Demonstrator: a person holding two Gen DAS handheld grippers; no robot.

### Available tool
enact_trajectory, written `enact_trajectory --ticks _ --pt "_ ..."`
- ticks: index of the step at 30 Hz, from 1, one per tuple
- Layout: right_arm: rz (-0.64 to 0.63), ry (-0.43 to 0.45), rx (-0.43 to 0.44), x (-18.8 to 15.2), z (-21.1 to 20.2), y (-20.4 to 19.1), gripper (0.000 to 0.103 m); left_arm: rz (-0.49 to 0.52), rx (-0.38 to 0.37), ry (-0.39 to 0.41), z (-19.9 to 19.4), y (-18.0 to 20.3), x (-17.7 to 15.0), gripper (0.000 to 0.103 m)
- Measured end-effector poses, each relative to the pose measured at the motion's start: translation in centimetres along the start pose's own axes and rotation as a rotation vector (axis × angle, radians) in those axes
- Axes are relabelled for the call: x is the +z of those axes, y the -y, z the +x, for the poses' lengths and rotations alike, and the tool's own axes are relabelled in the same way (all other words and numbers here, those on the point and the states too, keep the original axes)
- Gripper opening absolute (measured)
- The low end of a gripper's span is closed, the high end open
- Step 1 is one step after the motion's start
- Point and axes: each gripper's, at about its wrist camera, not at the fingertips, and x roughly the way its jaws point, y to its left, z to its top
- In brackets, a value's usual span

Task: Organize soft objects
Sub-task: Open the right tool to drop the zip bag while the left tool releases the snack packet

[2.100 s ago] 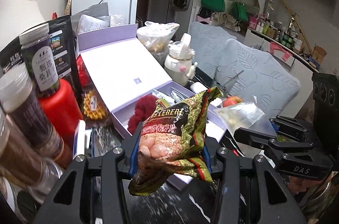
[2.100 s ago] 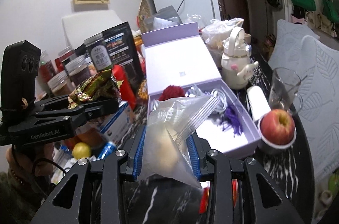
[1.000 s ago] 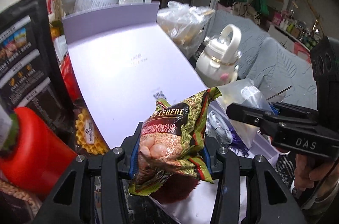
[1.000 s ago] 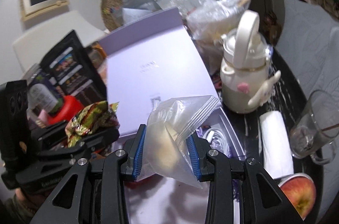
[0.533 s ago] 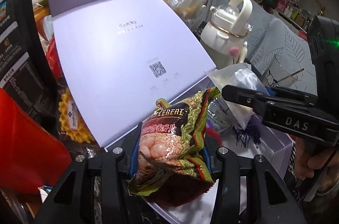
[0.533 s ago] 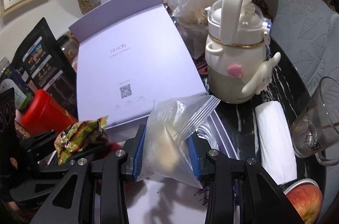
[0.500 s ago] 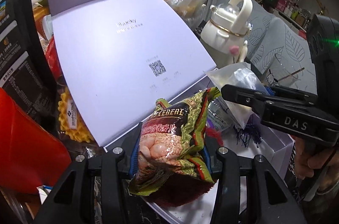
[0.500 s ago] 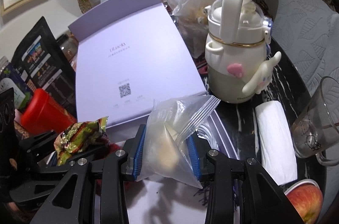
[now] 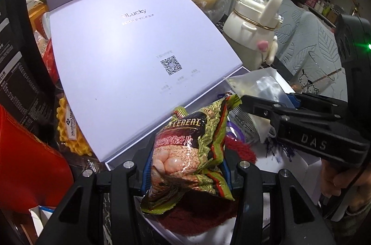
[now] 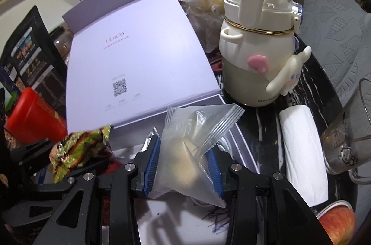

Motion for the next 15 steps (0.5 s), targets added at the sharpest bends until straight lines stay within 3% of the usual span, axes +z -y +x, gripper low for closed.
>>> enact_trajectory --ticks 13,15 --pt "-0.015 -0.021 -0.025 0.51 0.14 -0.38 0.042 0.036 0.081 0.031 0.09 0.33 0.65 0.046" --pt "-0.010 -0.021 -0.028 0.56 -0.13 -0.17 0.047 0.037 0.094 0.046 -0.18 0.26 0.89 0.046"
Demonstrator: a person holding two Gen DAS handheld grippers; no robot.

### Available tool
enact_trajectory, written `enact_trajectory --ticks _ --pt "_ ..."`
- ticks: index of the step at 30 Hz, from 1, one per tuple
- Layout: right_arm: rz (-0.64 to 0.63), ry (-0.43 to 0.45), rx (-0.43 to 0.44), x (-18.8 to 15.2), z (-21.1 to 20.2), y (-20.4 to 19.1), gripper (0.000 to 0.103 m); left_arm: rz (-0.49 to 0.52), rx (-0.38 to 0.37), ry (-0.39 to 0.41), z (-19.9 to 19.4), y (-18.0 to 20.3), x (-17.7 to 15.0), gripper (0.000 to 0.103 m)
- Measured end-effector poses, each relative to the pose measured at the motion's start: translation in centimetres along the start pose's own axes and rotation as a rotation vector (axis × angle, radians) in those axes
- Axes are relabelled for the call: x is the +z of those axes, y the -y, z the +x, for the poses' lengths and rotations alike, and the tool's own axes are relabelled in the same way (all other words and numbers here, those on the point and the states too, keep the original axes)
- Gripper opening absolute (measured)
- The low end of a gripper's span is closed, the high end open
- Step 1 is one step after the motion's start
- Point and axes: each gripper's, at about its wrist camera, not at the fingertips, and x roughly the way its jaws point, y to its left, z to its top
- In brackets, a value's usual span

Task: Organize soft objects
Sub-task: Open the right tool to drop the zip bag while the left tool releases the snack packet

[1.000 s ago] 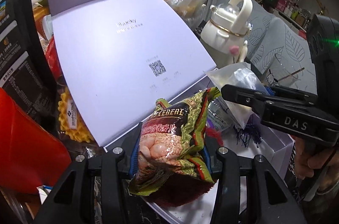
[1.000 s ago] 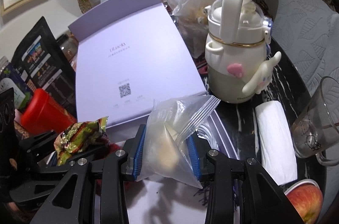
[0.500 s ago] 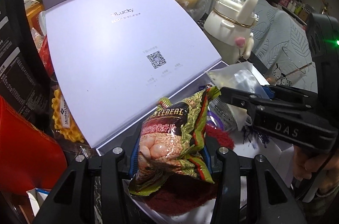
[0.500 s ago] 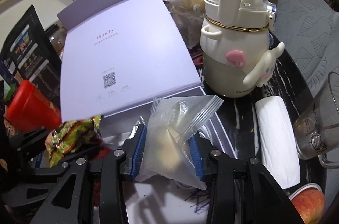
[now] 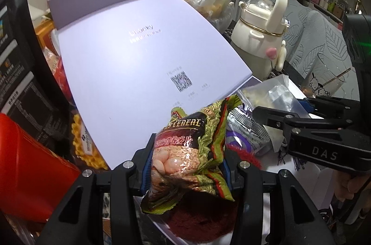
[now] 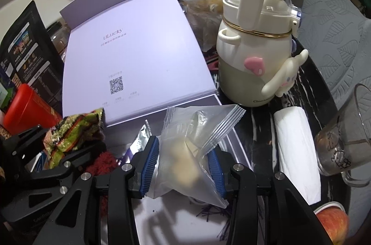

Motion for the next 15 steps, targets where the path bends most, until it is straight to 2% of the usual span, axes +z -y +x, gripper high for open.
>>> enact_trajectory --ticks 3,6,10,15 --pt "-0.010 0.011 -0.015 0.1 -0.4 -0.1 0.060 0.016 0.018 0.003 -0.1 0.0 0.4 0.047" --pt "-0.017 0.024 -0.021 0.2 -0.9 -0.2 0.061 0.015 0.041 -0.008 -0.1 -0.2 0.6 0.050" --pt "-0.017 0.032 -0.027 0.2 -1.5 -0.2 0.062 0.002 0.050 0.010 -0.6 -0.2 0.7 0.064" --pt "-0.009 0.046 -0.030 0.1 -2.8 -0.1 0.062 0.025 0.071 0.069 -2.7 0.4 1.0 0.068"
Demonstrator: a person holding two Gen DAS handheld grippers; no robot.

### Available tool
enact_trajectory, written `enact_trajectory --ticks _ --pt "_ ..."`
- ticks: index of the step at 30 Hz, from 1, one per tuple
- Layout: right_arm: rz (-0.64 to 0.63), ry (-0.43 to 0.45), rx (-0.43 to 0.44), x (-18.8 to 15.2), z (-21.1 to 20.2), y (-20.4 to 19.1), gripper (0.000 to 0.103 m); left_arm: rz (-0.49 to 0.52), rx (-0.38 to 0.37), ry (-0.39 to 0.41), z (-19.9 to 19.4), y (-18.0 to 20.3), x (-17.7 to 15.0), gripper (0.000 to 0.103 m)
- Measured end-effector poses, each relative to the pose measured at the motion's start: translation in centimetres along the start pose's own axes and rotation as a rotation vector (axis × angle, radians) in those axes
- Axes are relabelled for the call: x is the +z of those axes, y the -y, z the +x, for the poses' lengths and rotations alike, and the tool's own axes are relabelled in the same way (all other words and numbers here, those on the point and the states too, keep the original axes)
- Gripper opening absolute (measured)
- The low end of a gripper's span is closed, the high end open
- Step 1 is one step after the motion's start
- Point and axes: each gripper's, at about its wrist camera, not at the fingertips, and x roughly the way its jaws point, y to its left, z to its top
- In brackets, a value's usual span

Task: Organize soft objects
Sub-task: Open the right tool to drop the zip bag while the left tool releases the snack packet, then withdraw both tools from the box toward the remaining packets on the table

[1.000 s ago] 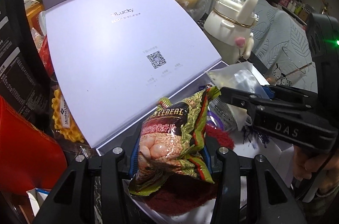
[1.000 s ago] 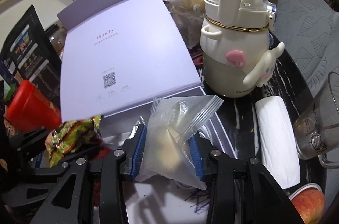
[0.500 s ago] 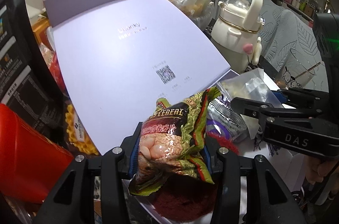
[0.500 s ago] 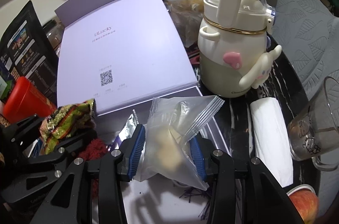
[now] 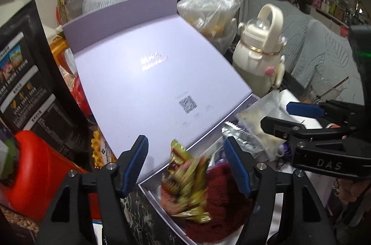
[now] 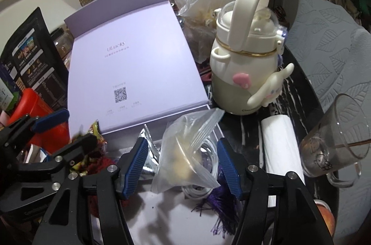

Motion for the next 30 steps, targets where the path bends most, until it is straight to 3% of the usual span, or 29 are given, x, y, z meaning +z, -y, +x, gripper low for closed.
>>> enact_trajectory --ticks 17,30 --pt "-0.046 0.146 -0.052 -0.6 -10.8 -2.3 0.062 0.008 -0.060 0.126 -9.1 1.6 1.0 0.068" --pt "-0.075 0.252 -0.093 -5.0 -20.9 -3.7 0.063 0.063 -0.105 0.208 -17.5 4.6 -1.1 0.068"
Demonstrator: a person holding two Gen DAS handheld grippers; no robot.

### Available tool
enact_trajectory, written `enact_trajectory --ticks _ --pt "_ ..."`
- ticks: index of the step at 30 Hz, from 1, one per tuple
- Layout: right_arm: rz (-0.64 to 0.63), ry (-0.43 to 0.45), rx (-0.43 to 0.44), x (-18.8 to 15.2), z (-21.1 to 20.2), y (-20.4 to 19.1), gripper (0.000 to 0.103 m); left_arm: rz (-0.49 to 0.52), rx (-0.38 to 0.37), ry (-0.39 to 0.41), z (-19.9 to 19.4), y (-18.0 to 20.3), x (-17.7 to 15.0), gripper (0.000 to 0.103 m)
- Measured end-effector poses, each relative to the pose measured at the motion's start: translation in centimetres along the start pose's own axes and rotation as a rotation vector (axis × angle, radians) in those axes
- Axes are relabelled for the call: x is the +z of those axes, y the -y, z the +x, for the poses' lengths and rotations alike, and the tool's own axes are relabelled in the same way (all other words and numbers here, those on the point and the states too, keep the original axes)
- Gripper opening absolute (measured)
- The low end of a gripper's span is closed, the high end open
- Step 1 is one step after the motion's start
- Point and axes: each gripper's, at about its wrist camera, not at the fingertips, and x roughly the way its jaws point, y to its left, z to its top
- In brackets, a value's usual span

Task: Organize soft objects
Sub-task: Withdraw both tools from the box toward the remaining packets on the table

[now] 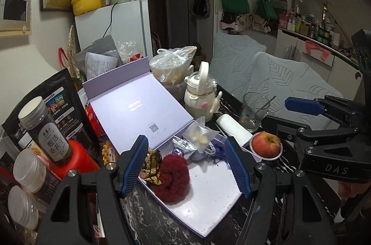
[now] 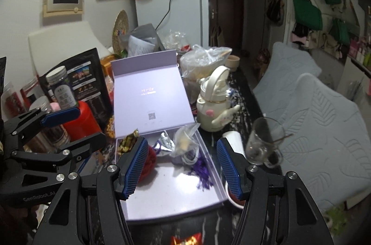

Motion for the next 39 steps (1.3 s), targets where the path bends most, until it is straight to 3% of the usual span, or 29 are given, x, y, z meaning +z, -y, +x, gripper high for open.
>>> enact_trajectory --ticks 5,8,21,39 --pt "0.007 0.023 -0.021 -1.3 -3.2 -0.1 0.065 0.025 -0.020 0.014 -2.7 1.6 -0.7 0.068" --pt "0.015 0.042 -0.019 -2.3 -5.3 0.0 0.067 0.044 -0.029 0.028 -4.3 2.5 -1.2 0.082" --pt "0.041 0.086 -0.076 -8.7 -12.7 -0.3 0.077 0.109 -0.088 0.054 -9.2 6.0 -4.9 0.083" --pt "0.130 0.032 -0.125 -18.3 -16.1 0.4 0.080 0.165 -0.241 -0.023 -10.4 11.2 -11.3 0.083"
